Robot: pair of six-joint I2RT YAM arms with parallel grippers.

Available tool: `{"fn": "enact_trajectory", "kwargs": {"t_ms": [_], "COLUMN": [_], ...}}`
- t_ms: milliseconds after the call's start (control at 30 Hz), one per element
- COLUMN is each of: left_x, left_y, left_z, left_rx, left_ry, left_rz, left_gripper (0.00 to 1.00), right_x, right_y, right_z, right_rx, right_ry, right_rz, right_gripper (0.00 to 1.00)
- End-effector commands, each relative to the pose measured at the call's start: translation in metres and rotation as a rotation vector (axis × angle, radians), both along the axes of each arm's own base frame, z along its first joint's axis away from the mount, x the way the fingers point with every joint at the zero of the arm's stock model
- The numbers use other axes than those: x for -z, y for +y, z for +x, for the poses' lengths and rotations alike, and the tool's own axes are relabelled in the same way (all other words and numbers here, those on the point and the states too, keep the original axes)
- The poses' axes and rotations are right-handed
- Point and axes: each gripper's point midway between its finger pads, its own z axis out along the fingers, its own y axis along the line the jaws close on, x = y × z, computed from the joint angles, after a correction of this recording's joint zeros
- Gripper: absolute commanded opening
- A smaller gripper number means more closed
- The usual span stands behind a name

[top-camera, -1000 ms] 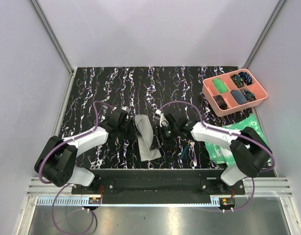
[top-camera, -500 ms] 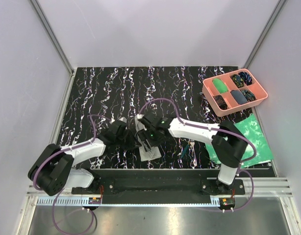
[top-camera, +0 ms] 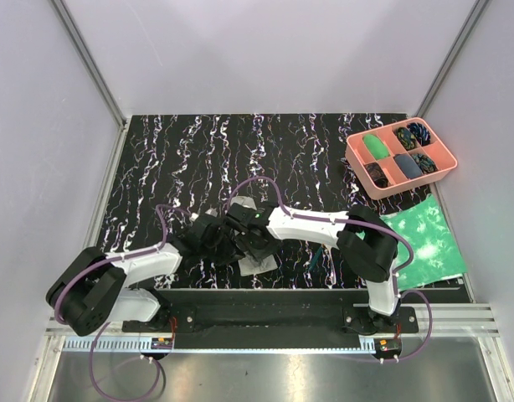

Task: Fold the napkin into a case and place the utensils inside
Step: Stuff the top corner of the smaller-rectangle-folded napkin into the folded napkin.

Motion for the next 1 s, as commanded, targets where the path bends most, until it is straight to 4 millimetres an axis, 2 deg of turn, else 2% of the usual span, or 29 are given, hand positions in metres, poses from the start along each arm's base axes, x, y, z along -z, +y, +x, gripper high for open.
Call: {"fn": "enact_trajectory", "kwargs": {"t_ms": [0, 233, 367, 400, 467, 667, 800, 833, 867, 967], "left_x": [0.003, 0.006, 0.009, 0.011, 0.012, 0.014, 0.011, 0.01, 0.009, 0.002], "left_y": [0.002, 0.001, -0.002, -0.001, -0.004, -0.012, -0.013, -0.012, -0.011, -0.006], "left_z": [0.0, -0.005, -0.008, -0.01, -0.01, -0.014, -0.016, -0.016, -0.015, -0.014], "left_rx": [-0.06, -0.074, -0.078, -0.079, -0.078, -0.061, -0.052, -0.053, -0.051, -0.053], "left_ry": [-0.013, -0.012, -0.007, -0.005, -0.006, -0.004, -0.01, -0.013, -0.022, -0.041], "left_rz": [-0.004, -0.009, -0.007, -0.009, -0.018, -0.025, -0.03, -0.025, -0.017, 0.003], "left_gripper": [0.21, 0.18, 0.16, 0.15, 0.13, 0.07, 0.06, 0.06, 0.06, 0.06], "right_x": [-0.004, -0.007, -0.013, -0.015, -0.016, -0.025, -0.028, -0.028, -0.03, -0.033], "right_y": [0.001, 0.008, 0.013, 0.016, 0.018, 0.03, 0.029, 0.029, 0.028, 0.02], "right_z": [0.006, 0.007, 0.007, 0.007, 0.005, -0.001, 0.0, -0.001, -0.002, -0.002], "right_rx": [-0.001, 0.009, 0.017, 0.018, 0.023, 0.046, 0.056, 0.047, 0.047, 0.033], "right_ry": [-0.038, -0.038, -0.04, -0.036, -0.026, 0.01, 0.008, 0.011, 0.01, -0.005], "right_rz": [-0.029, 0.003, 0.025, 0.038, 0.052, 0.122, 0.134, 0.135, 0.133, 0.113], "right_gripper": [0.58, 0.45, 0.26, 0.17, 0.1, 0.05, 0.07, 0.16, 0.38, 0.54]}}
